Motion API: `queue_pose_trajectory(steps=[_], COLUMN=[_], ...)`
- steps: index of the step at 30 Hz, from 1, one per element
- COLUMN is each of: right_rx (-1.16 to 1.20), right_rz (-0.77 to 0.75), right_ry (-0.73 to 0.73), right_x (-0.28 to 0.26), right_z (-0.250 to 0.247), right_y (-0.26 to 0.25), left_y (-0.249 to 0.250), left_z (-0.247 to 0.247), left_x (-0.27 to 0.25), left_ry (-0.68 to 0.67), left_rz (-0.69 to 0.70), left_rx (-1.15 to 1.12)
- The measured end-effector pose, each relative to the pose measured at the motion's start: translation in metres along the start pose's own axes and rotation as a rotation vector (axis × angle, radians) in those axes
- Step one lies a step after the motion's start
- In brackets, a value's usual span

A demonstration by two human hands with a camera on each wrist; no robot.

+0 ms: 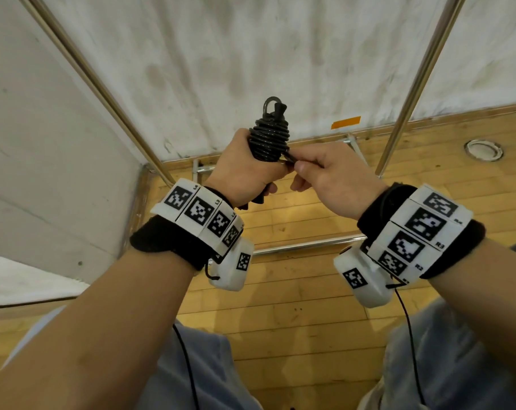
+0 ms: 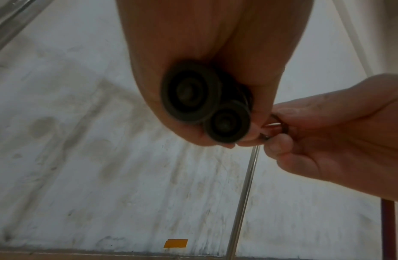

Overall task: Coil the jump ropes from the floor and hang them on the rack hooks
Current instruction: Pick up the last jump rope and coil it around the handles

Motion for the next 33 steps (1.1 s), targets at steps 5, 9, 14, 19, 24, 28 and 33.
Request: queue_pose_trajectory(steps=[5,9,14,19,24,28,33], right_rx=[0.096,0.163,0.187,0.178,0.192,0.185,0.162], right_rz=[0.009,0.028,0.032,0.04,0.03,0.009,-0.004], right_ry=[0.095,0.161,0.174,0.22,0.26,0.311,0.282], right_x=[-0.002,-0.004,-0.007,-0.009,-0.012,-0.011,-0.01], right_z=[-0.012,-0.023,-0.025,-0.03,-0.035,-0.04,-0.039], right_y=[-0.001,0.001,-0.001,0.001,0.002,-0.001,0.0], left_y=[0.006,0.012,0.025,0.021,0.019,0.017,0.011], left_z=[0.008,0.013,0.012,0.018,0.022,0.022,0.027], left_x=[-0.007,-0.013,-0.02,-0.019,-0.019,-0.018,-0.016], left_ry=[-0.047,-0.136,-0.123,-0.133,-0.117,-0.079,-0.125], left_rz=[0.0,0.009,0.12,0.074,0.058,0.053,0.002], left_rx=[-0.175,-0.305,-0.288,-0.337,-0.359,-0.362,-0.363])
Point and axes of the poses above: each hand's wrist, its own x-axis towards the middle knuckle, its own z-axis out of the palm, y = z × x, the point moved 10 cm from there along x, towards the middle knuckle, and after that the axes turned 6 degrees about -z, right-handed, at the moved point
